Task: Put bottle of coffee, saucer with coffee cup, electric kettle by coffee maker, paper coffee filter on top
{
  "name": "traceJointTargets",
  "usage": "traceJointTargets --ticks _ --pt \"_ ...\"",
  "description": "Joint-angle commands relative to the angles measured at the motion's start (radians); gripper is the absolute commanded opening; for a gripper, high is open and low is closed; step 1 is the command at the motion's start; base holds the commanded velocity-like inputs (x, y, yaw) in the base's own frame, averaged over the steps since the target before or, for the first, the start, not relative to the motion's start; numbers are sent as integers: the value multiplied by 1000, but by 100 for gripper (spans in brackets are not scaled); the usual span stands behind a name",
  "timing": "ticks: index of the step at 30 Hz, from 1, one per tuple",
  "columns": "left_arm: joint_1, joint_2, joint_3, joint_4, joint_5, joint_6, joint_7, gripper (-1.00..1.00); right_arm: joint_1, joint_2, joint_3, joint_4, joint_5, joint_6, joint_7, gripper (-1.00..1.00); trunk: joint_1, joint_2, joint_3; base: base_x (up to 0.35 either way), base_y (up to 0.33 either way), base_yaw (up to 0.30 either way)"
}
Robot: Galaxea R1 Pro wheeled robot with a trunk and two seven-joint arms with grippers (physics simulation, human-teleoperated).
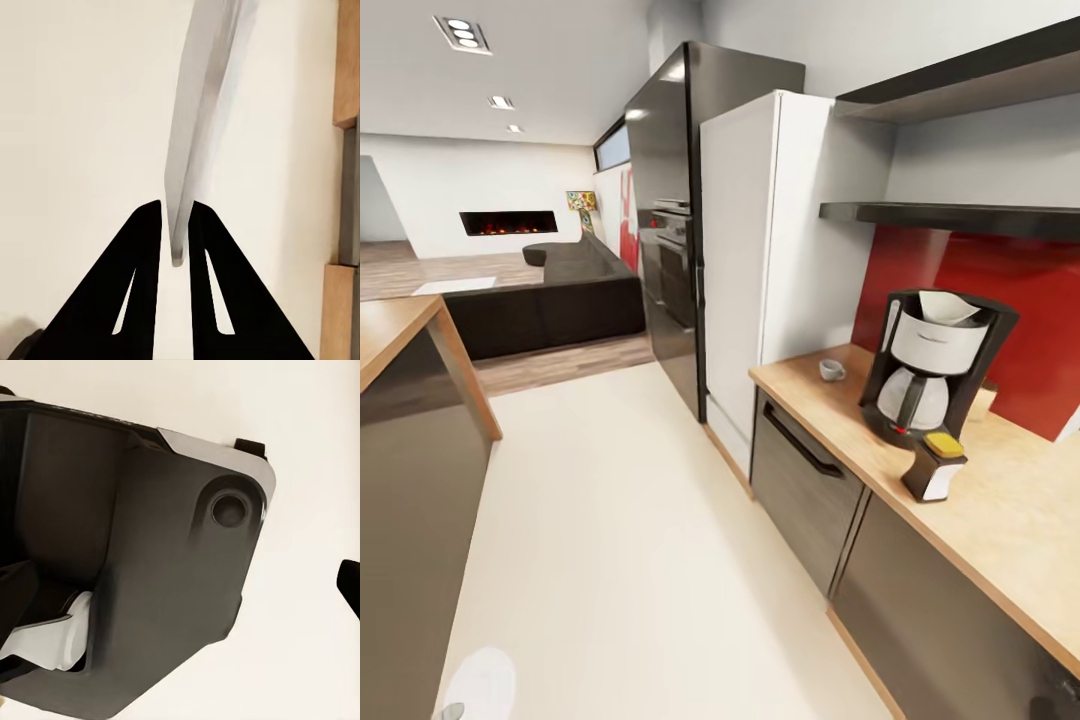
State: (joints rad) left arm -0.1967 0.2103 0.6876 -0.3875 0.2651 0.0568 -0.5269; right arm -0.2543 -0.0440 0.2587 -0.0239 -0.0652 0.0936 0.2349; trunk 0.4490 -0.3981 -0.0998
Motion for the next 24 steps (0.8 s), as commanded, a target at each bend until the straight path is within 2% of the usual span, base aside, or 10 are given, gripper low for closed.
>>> traceJointTargets --ticks 1,9,24 --pt "-1 0 4 1 5 5 -4 -100 0 -1 7 -2 -7 6 3 100 1 -2 -2 294 223 0" --pt "-1 0 4 1 5 5 -4 -100 0 1 7 -2 -8 6 3 100 1 -2 1 294 223 -18" --pt "-1 0 4 1 5 5 -4 -100 0 1 7 -2 -7 6 3 100 1 -2 22 294 223 -87"
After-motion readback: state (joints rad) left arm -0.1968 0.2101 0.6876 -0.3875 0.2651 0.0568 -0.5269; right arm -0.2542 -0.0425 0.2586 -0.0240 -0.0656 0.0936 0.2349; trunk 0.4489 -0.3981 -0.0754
